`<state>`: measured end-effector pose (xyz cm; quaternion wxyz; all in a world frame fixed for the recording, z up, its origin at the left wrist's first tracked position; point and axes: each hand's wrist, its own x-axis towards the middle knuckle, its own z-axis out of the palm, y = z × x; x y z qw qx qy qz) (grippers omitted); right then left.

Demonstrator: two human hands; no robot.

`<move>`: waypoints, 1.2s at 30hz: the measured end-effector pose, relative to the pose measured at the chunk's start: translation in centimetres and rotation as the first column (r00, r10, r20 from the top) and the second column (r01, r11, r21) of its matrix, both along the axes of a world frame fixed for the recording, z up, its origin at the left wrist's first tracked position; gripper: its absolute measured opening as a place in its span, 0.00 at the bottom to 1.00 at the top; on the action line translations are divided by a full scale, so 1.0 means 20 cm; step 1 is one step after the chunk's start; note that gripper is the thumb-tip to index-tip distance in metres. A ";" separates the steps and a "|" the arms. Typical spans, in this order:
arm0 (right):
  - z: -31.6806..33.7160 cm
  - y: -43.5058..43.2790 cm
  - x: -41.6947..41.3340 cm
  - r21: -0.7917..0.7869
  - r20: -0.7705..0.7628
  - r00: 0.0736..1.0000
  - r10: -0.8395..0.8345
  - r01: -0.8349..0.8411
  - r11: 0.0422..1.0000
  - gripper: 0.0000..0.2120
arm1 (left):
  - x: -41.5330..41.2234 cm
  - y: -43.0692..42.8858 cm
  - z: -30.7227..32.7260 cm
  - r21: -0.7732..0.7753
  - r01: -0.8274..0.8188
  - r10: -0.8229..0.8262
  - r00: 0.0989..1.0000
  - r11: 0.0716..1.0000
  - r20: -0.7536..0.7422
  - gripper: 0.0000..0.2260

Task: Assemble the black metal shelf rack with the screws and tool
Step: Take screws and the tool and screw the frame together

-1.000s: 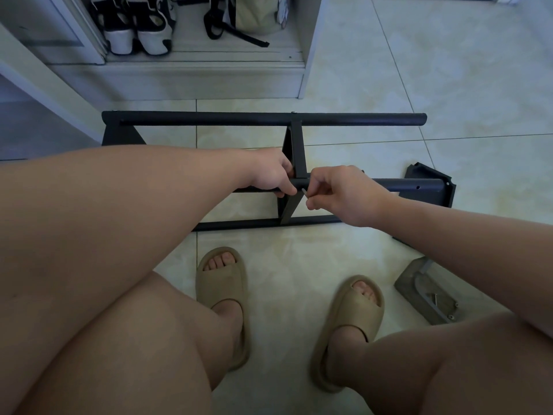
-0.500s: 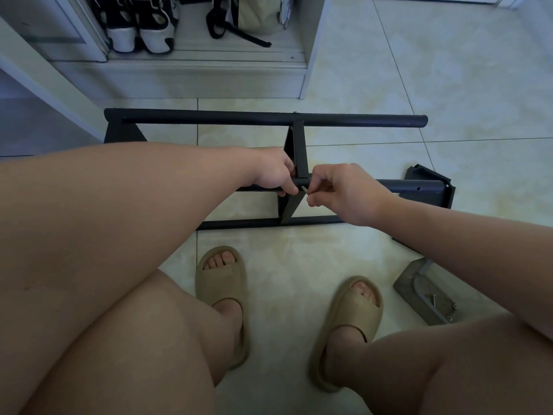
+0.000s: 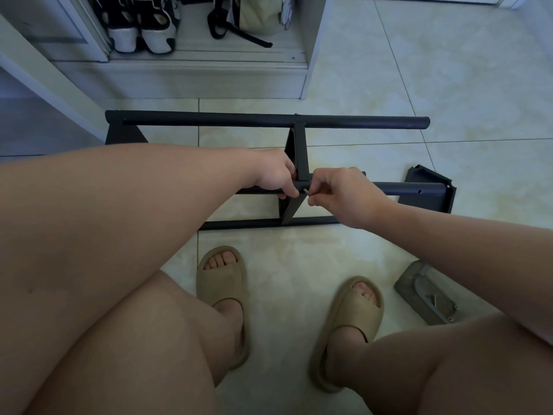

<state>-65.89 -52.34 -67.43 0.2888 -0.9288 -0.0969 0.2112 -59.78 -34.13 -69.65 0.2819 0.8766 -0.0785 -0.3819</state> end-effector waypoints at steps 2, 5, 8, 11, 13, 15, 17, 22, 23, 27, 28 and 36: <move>-0.01 0.01 0.01 -0.013 0.011 1.000 -0.004 0.004 1.000 0.07 | 0.00 0.00 0.00 -0.002 0.004 -0.004 1.000 1.000 -0.001 0.12; -0.02 0.01 0.01 -0.025 0.018 1.000 0.002 -0.001 1.000 0.06 | -0.01 0.00 0.01 -0.005 0.003 -0.003 1.000 1.000 -0.001 0.12; -0.03 0.02 0.01 -0.023 0.011 1.000 -0.009 0.010 1.000 0.05 | -0.01 -0.01 0.01 -0.003 0.004 -0.004 1.000 1.000 -0.004 0.11; -0.02 0.03 0.01 -0.043 0.019 1.000 -0.004 0.004 0.999 0.06 | -0.01 -0.01 0.03 0.010 0.003 -0.003 0.999 1.000 -0.034 0.10; -0.02 0.03 0.00 -0.051 0.022 1.000 0.017 -0.016 0.999 0.07 | -0.01 -0.02 0.03 0.020 -0.001 0.002 0.998 1.000 -0.058 0.10; -0.02 0.04 -0.01 -0.056 0.026 0.999 0.026 -0.025 0.998 0.08 | -0.01 -0.02 0.04 0.027 -0.009 0.011 0.997 1.000 -0.074 0.10; -0.02 0.04 -0.01 -0.061 0.032 0.999 0.029 -0.027 0.998 0.08 | -0.01 -0.03 0.04 0.027 -0.022 0.025 0.995 0.999 -0.101 0.10; -0.01 0.04 -0.02 -0.025 0.007 1.000 -0.026 0.026 0.999 0.08 | -0.01 -0.03 0.05 0.024 -0.030 0.032 0.990 0.999 -0.136 0.11; -0.01 0.05 -0.02 -0.016 -0.005 0.999 -0.044 0.044 0.999 0.08 | -0.01 -0.03 0.05 0.026 -0.026 0.030 0.990 0.999 -0.137 0.11; -0.01 0.06 -0.03 0.019 -0.060 0.992 -0.114 0.115 0.993 0.12 | -0.02 -0.03 0.05 0.025 -0.033 0.036 0.990 0.999 -0.139 0.11; -0.01 0.06 -0.03 0.035 -0.076 0.988 -0.137 0.140 0.990 0.11 | -0.02 -0.03 0.05 0.027 -0.036 0.040 0.990 0.999 -0.136 0.11; -0.03 0.06 -0.03 0.042 -0.092 0.981 -0.168 0.173 0.984 0.10 | -0.02 -0.03 0.05 0.020 -0.052 0.054 0.989 0.998 -0.134 0.11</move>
